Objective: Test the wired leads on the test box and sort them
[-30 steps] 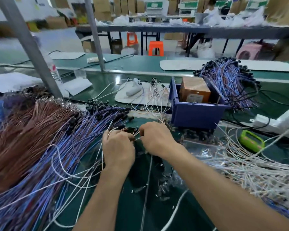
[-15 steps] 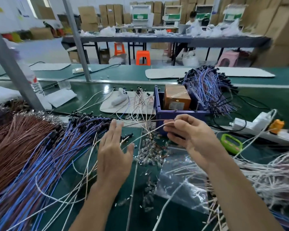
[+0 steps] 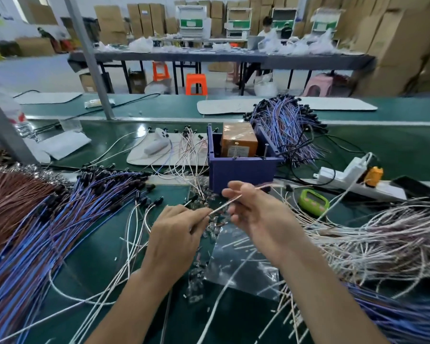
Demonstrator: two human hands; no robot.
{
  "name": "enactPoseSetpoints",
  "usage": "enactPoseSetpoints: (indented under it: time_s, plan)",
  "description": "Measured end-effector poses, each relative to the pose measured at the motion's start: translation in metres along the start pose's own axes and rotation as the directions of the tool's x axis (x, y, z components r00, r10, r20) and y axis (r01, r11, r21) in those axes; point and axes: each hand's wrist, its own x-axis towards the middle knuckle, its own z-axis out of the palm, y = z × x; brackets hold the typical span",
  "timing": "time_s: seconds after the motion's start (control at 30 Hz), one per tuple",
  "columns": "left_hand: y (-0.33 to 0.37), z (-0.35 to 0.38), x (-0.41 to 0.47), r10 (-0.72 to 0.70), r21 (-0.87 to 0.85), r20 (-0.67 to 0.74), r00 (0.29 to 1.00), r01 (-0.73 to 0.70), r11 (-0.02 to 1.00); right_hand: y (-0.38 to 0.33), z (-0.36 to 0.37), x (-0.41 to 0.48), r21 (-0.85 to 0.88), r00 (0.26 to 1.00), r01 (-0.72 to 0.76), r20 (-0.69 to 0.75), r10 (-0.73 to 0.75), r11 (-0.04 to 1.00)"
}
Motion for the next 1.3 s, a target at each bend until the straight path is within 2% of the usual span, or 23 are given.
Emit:
enactPoseSetpoints:
  time_s: [0.07, 0.13, 0.2, 0.3, 0.43, 0.5, 0.53, 0.6, 0.67, 0.7, 0.73, 0.8, 0.87, 1.0, 1.2, 1.3]
  plan:
    - [-0.001, 0.001, -0.001, -0.015, -0.015, 0.076, 0.997, 0.016, 1.0, 0.006, 0.013, 0.002, -0.077, 0.997, 0.026, -0.072, -0.031, 0.997]
    - [-0.011, 0.0, -0.001, -0.131, 0.016, 0.168, 0.977, 0.13, 0.991, 0.001, 0.017, 0.003, -0.107, 0.987, 0.085, -0.124, -0.098, 0.991]
    - [-0.028, -0.005, -0.001, -0.287, 0.132, 0.218, 0.933, 0.263, 0.956, -0.011, 0.012, 0.001, -0.11, 0.973, 0.145, -0.165, -0.162, 0.983]
    - [-0.052, -0.019, 0.001, -0.463, 0.227, 0.202, 0.863, 0.419, 0.879, -0.031, -0.001, -0.004, -0.092, 0.949, 0.215, -0.217, -0.23, 0.972]
    - [-0.062, -0.032, 0.007, -0.54, 0.268, 0.166, 0.825, 0.49, 0.83, -0.06, -0.017, -0.013, -0.016, 0.905, 0.324, -0.286, -0.315, 0.946]
    - [-0.056, -0.034, 0.008, -0.534, 0.304, 0.144, 0.833, 0.476, 0.825, -0.069, -0.024, -0.015, -0.02, 0.898, 0.348, -0.282, -0.339, 0.937]
    - [-0.05, -0.034, 0.009, -0.496, 0.316, 0.117, 0.86, 0.442, 0.84, -0.071, -0.027, -0.015, -0.024, 0.898, 0.351, -0.273, -0.344, 0.936]
    - [-0.03, -0.033, 0.013, -0.31, 0.288, 0.039, 0.95, 0.286, 0.914, -0.072, -0.031, -0.014, -0.027, 0.9, 0.354, -0.261, -0.348, 0.935]
    - [0.005, -0.025, 0.02, -0.067, 0.172, -0.007, 0.998, 0.067, 0.983, -0.069, -0.036, -0.011, -0.03, 0.899, 0.355, -0.264, -0.35, 0.934]
    - [0.025, -0.018, 0.024, -0.002, 0.081, 0.012, 1.0, 0.001, 0.997, -0.068, -0.039, -0.009, -0.033, 0.898, 0.352, -0.269, -0.347, 0.936]
    - [0.044, -0.012, 0.028, 0.009, -0.021, 0.058, 0.998, -0.008, 1.0, -0.067, -0.04, -0.007, -0.036, 0.9, 0.344, -0.271, -0.341, 0.938]
    - [0.07, 0.009, 0.035, -0.047, -0.189, 0.196, 0.98, 0.085, 0.978, -0.064, -0.044, -0.002, -0.045, 0.908, 0.322, -0.269, -0.321, 0.946]
    - [0.077, 0.033, 0.036, -0.099, -0.268, 0.307, 0.946, 0.186, 0.945, -0.061, -0.047, 0.003, -0.05, 0.918, 0.293, -0.263, -0.295, 0.955]
    - [0.058, 0.049, 0.036, -0.184, -0.417, 0.406, 0.895, 0.361, 0.834, -0.054, -0.057, 0.013, -0.056, 0.927, 0.259, -0.267, -0.264, 0.964]
    - [0.032, 0.046, 0.032, -0.311, -0.443, 0.22, 0.925, 0.379, 0.812, -0.042, -0.061, 0.017, -0.097, 0.929, 0.241, -0.263, -0.259, 0.966]
    - [0.038, 0.048, 0.028, -0.256, -0.435, 0.218, 0.942, 0.329, 0.838, -0.035, -0.058, 0.019, -0.1, 0.939, 0.224, -0.244, -0.243, 0.969]
